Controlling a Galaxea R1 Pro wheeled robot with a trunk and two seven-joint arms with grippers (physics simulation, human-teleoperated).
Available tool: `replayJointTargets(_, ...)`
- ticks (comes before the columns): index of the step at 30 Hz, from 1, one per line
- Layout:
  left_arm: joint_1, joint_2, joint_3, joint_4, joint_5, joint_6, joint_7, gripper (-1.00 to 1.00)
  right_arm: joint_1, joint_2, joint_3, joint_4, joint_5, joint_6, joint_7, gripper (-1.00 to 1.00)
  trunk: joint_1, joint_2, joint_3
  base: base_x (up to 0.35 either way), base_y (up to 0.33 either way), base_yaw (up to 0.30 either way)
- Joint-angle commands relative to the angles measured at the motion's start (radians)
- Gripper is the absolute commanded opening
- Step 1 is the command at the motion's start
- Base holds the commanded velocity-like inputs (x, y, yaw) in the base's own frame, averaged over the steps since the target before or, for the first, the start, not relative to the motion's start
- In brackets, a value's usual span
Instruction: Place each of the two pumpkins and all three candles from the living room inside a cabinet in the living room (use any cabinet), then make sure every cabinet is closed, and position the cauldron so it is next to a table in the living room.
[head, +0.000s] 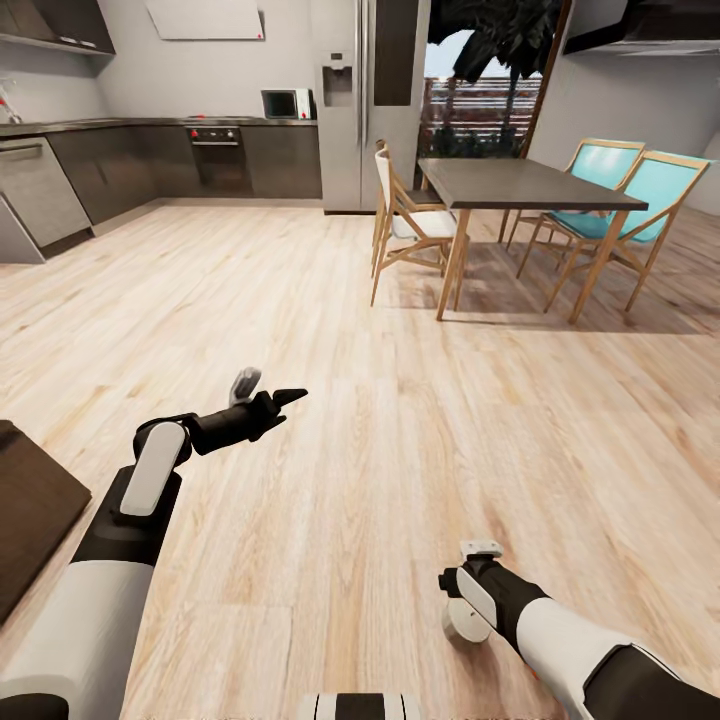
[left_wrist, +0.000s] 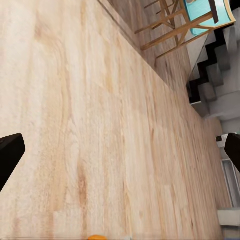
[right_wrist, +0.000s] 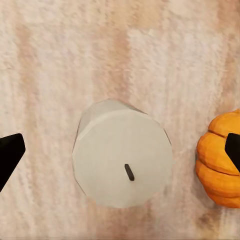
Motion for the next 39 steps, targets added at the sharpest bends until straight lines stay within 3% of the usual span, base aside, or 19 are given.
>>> replayJointTargets(1,0.000,0.000,0.000,0.000,0.000,0.000,-0.001,1.00,0.000,0.000,0.000,0.000,0.000,0.000,0.000,1.00,0.000,0.000,0.000,-0.031,0.000,0.000)
replayJointTargets(12,0.000,-0.001,0.000,0.000,0.001,-0.001,-0.001,1.00,0.000,0.001,0.001,0.000,0.001,-0.001,0.008,1.00,0.000,0.000,0.000,-0.006,0.000,0.000)
replayJointTargets(16,0.000,-0.001,0.000,-0.001,0.001,-0.001,-0.001,1.00,0.000,-0.007,0.001,0.000,0.001,-0.001,0.067,1.00,0.000,0.000,0.000,0.000,0.000,0.000)
replayJointTargets(22,0.000,-0.001,0.000,0.000,0.000,-0.001,-0.001,1.00,0.000,-0.010,0.001,0.000,0.001,-0.001,0.097,1.00,0.003,-0.001,-0.023,0.000,0.000,0.000)
replayJointTargets(33,0.000,-0.002,-0.001,0.000,0.000,-0.001,-0.001,1.00,0.000,-0.011,0.001,0.001,0.008,-0.001,0.091,1.00,0.008,-0.004,-0.066,0.000,0.000,0.000)
replayJointTargets(39,0.000,-0.018,-0.001,0.000,0.000,-0.003,0.000,1.00,0.000,-0.011,0.004,0.000,0.013,-0.002,0.088,1.00,0.010,-0.005,-0.089,0.000,0.000,0.000)
